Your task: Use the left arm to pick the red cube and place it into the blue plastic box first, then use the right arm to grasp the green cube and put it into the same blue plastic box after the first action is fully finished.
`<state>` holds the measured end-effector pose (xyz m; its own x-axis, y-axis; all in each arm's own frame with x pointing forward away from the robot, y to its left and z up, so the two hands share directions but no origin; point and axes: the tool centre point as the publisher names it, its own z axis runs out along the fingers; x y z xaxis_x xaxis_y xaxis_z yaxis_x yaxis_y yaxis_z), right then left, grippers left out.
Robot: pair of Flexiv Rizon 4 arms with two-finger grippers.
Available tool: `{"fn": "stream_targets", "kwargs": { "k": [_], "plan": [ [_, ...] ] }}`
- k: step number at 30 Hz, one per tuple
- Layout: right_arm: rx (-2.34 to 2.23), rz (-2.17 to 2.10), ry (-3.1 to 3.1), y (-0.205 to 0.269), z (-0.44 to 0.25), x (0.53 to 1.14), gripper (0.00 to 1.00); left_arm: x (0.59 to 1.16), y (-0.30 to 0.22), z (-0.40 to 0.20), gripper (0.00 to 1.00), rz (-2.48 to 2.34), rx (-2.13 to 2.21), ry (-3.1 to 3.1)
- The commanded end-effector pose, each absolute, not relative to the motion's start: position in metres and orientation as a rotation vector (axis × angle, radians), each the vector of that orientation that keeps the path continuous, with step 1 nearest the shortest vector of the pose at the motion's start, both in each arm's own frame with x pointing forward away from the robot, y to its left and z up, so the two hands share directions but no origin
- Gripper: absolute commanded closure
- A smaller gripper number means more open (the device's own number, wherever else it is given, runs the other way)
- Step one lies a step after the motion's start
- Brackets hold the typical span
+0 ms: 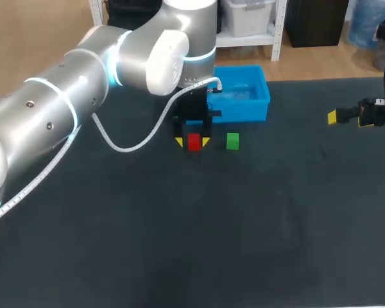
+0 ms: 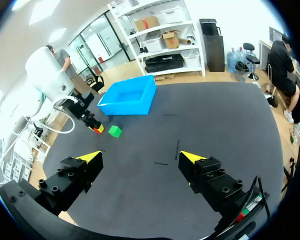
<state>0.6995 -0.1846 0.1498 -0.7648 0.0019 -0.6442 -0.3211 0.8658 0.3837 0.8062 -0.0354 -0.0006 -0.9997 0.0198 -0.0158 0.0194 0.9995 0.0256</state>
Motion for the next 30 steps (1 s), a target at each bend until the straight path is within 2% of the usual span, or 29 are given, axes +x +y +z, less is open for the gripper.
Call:
{"fn": "stream_targets", "kwargs": {
  "k": [1,30],
  "plan": [
    [-0.23,0.636,2.373,-0.185,0.15,0.7,0.0,0.809,-0.036,0.0,1.0,0.044,0.032,3.132],
    [-0.23,0.636,2.373,-0.185,0.15,0.7,0.0,0.805,-0.026,0.045,1.0,-0.039,0.063,3.035]
  ]
}}
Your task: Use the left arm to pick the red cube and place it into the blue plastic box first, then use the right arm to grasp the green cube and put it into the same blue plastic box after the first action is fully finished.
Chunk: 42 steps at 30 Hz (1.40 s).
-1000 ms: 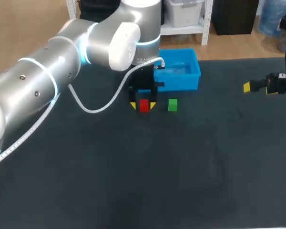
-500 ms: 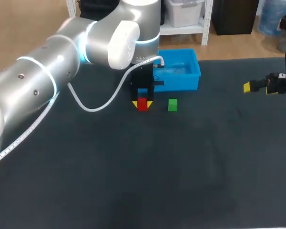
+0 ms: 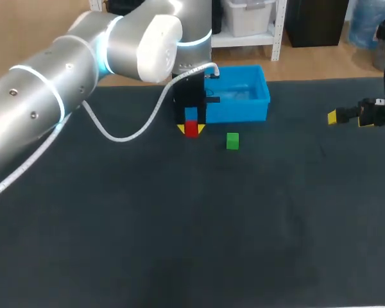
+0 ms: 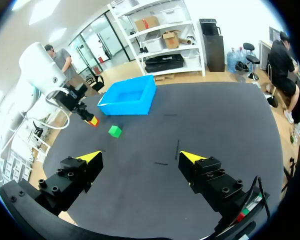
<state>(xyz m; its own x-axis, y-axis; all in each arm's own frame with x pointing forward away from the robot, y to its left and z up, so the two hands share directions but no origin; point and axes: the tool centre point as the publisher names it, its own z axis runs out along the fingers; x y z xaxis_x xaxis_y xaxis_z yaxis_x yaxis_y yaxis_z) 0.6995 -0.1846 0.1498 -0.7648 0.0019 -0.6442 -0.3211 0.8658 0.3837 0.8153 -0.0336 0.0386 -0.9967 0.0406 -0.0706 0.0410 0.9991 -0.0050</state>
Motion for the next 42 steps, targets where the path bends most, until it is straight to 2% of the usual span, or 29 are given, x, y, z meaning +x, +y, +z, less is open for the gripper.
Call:
{"fn": "stream_targets", "kwargs": {
  "k": [1,42],
  "plan": [
    [-0.23,0.636,2.373,-0.185,0.15,0.7,0.0,0.805,-0.025,0.047,1.0,-0.043,0.066,3.029],
    [-0.23,0.636,2.373,-0.185,0.15,0.7,0.0,0.804,-0.007,0.141,1.0,-0.211,0.219,2.797]
  ]
}}
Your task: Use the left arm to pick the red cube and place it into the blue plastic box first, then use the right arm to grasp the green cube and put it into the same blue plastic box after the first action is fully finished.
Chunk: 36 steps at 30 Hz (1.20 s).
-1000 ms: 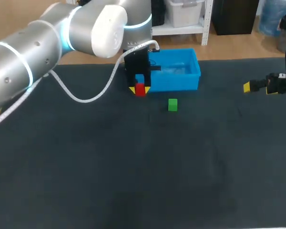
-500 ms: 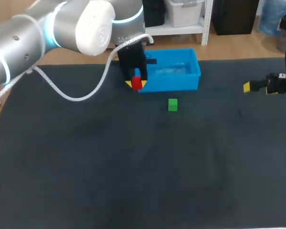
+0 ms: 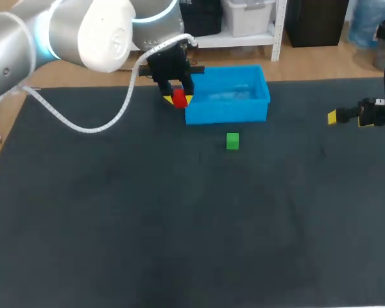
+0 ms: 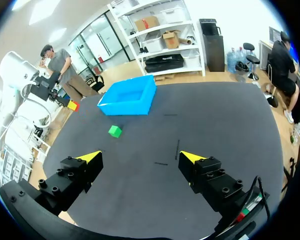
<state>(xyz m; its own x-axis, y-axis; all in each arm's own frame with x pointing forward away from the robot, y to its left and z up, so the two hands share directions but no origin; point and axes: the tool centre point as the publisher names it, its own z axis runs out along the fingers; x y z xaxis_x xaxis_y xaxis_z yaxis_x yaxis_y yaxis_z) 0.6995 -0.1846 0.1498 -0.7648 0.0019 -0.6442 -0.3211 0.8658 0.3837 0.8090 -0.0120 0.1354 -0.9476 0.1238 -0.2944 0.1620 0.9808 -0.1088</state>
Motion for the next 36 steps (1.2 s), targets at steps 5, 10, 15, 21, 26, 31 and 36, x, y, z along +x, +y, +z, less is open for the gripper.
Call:
{"fn": "stream_targets", "kwargs": {
  "k": [5,10,15,21,26,31,36],
  "plan": [
    [-0.23,0.636,2.373,-0.185,0.15,0.7,0.0,0.81,-0.009,0.15,1.0,-0.228,0.241,2.769],
    [-0.23,0.636,2.373,-0.185,0.15,0.7,0.0,0.816,-0.014,0.157,1.0,-0.241,0.256,2.747],
    [-0.23,0.636,2.373,-0.185,0.15,0.7,0.0,0.821,-0.021,0.157,1.0,-0.239,0.274,2.736],
    [-0.23,0.636,2.373,-0.185,0.15,0.7,0.0,0.833,-0.029,0.158,1.0,-0.234,0.282,2.722],
    [-0.23,0.636,2.373,-0.185,0.15,0.7,0.0,0.848,-0.035,0.164,1.0,-0.226,0.282,2.704],
    [-0.23,0.636,2.373,-0.185,0.15,0.7,0.0,0.861,-0.039,0.167,1.0,-0.213,0.288,2.687],
    [-0.23,0.636,2.373,-0.185,0.15,0.7,0.0,0.872,-0.042,0.169,1.0,-0.192,0.305,2.675]
  ]
}}
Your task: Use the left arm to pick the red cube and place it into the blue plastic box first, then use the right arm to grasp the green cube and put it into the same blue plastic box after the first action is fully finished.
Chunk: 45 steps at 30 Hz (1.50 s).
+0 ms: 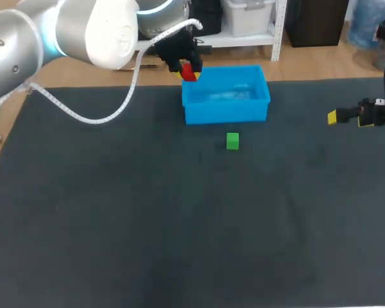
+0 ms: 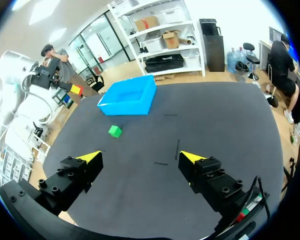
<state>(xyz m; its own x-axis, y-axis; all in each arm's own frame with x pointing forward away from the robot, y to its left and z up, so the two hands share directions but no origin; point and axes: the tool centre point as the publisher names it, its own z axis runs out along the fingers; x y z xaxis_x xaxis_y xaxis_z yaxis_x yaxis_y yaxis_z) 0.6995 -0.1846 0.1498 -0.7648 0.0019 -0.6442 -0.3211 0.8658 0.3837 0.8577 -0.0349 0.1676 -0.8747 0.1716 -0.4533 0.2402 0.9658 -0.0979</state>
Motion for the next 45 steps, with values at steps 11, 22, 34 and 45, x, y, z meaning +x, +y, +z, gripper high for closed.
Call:
{"fn": "stream_targets", "kwargs": {
  "k": [11,22,34,45],
  "plan": [
    [-0.23,0.636,2.373,-0.185,0.15,0.7,0.0,0.894,-0.05,0.17,1.0,-0.164,0.337,2.661],
    [-0.23,0.636,2.373,-0.185,0.15,0.7,0.0,0.915,-0.06,0.174,1.0,-0.147,0.373,2.648],
    [-0.23,0.636,2.373,-0.185,0.15,0.7,0.0,0.933,-0.074,0.164,1.0,-0.117,0.432,2.664],
    [-0.23,0.636,2.373,-0.185,0.15,0.7,0.0,0.946,-0.081,0.153,1.0,-0.089,0.436,2.691]
  ]
}}
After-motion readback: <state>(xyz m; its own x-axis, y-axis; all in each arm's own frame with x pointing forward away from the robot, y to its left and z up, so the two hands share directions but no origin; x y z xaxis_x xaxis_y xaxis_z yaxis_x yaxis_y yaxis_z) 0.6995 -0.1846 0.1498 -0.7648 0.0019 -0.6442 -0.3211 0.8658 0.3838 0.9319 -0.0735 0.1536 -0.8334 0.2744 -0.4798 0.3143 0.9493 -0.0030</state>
